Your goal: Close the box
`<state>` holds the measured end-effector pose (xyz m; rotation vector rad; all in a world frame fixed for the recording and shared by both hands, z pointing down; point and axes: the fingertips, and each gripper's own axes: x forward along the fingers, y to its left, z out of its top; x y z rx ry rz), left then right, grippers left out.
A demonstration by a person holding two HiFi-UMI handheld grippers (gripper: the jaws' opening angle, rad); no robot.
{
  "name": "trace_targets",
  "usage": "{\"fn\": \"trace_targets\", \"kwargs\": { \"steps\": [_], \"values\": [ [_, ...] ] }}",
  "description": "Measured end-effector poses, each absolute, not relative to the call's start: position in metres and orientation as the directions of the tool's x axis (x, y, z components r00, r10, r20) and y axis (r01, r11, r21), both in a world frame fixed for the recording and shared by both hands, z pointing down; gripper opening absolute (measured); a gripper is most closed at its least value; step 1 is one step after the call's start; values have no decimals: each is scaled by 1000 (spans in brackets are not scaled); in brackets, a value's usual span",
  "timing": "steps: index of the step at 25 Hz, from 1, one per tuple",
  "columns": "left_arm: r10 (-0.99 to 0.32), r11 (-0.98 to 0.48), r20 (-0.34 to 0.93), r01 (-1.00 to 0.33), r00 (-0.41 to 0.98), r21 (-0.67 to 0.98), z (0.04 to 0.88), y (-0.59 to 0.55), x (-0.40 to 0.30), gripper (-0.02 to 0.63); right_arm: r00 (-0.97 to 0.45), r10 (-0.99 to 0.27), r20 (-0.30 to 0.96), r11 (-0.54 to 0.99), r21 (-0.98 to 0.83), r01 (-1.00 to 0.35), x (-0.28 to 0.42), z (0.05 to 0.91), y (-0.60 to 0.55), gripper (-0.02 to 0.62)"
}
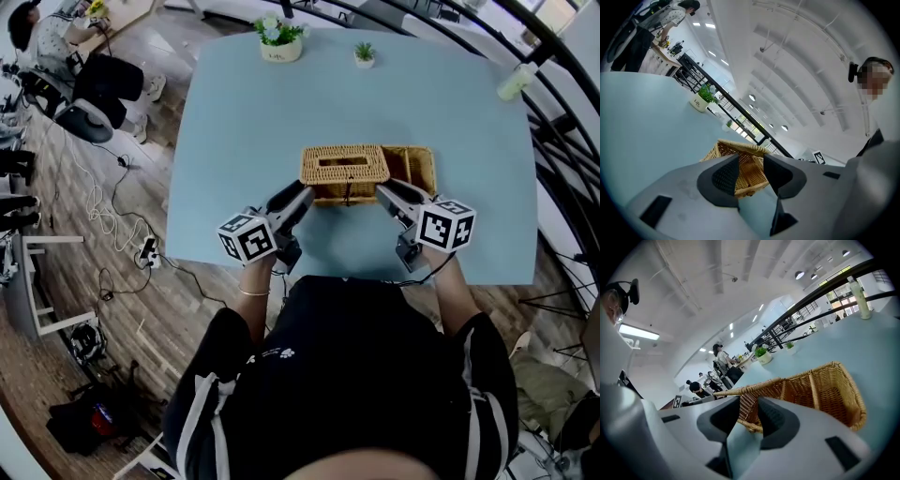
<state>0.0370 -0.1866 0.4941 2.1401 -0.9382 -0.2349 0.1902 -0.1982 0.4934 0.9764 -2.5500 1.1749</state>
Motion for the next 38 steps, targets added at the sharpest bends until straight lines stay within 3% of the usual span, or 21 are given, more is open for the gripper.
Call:
{"fn": "trace_targets", "kwargs": {
  "steps": [38],
  "values": [
    [-685, -352, 226, -586, 693, 730, 531, -167, 38, 141, -748, -434, 501, 427, -617, -661, 191, 526, -174, 120]
  ]
}}
